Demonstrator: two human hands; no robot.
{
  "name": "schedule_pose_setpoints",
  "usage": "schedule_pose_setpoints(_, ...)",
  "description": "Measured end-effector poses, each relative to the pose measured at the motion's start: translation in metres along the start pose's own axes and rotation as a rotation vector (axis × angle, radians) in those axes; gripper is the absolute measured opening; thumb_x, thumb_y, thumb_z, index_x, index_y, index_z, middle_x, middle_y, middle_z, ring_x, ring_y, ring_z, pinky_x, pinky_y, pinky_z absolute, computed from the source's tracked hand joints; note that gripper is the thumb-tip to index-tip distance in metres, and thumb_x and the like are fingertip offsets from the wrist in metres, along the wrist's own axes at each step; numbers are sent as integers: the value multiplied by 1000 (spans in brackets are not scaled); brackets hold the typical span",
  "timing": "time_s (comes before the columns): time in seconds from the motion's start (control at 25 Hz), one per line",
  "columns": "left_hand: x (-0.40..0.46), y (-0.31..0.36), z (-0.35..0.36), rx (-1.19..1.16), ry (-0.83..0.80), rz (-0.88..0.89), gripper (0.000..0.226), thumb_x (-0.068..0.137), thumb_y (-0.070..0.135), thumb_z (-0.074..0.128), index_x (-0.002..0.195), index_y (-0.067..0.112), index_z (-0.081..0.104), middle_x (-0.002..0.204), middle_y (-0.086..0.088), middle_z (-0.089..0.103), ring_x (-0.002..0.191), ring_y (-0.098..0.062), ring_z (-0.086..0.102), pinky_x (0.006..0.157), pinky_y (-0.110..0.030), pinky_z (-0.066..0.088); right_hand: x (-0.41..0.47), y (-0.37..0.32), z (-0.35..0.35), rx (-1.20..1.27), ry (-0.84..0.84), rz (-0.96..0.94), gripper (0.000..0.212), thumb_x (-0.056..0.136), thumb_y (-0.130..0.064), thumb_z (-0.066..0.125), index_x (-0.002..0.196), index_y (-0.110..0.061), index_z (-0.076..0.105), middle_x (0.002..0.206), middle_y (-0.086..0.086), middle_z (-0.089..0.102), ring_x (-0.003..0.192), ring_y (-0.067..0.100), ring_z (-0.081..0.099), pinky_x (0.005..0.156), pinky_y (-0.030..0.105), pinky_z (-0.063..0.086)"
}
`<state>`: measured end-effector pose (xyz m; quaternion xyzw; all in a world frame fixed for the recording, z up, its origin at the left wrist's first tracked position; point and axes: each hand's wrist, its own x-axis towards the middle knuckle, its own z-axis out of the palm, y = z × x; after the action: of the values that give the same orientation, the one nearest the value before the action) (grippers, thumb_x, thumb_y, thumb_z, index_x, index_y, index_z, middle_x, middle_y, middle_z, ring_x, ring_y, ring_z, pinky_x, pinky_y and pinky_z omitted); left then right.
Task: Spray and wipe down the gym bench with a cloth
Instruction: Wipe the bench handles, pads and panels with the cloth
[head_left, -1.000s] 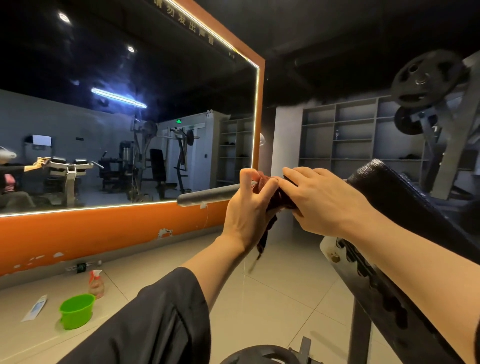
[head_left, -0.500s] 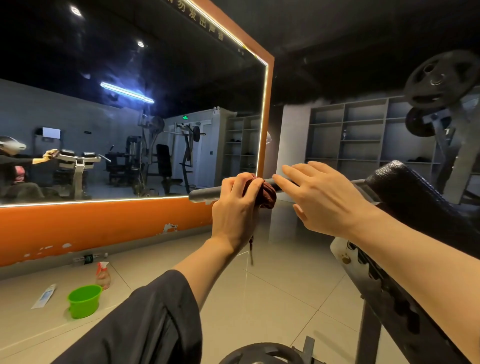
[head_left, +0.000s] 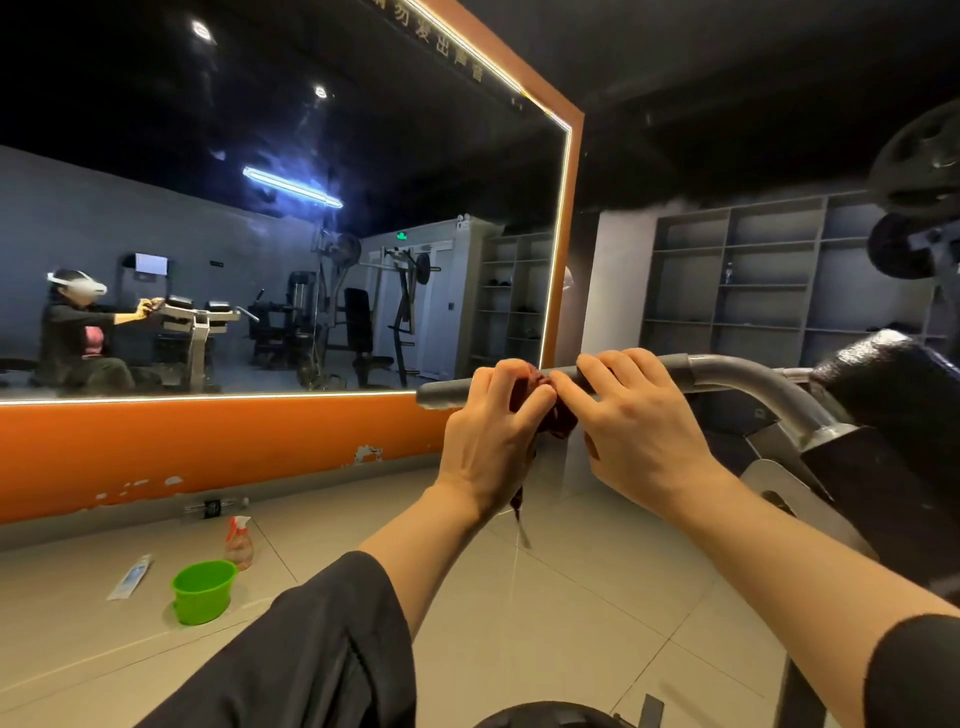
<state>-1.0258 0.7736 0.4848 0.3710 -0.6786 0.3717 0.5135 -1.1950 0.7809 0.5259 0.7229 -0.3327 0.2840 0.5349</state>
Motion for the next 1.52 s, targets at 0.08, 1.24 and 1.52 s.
schedule_pose_setpoints(0.08,-8,-4,6,-3,-43,-97,48,67,8,83,106,15,57,110,-10,51,90,-27,57,49,-18,47,-4,-1,5,10,62,16,52,68,-9,76,120,-6,66,109,21,66,99,40,61,94,52,46)
schedule_pose_setpoints(1.24,-49,-73,16,61,-64,-316,42,63,-9,77,95,10,59,103,-12,51,85,-24,51,51,-24,49,-7,-28,66,-64,266,134,54,71,-15,72,123,-7,59,122,25,58,115,43,52,111,51,25)
schedule_pose_setpoints(1.52,-58,-59,30,60,152,-548,45,69,5,72,112,9,58,120,-17,44,101,-24,46,76,-15,36,-6,-32,71,-81,265,165,48,80,-19,61,125,-8,54,123,25,55,116,42,49,109,51,26)
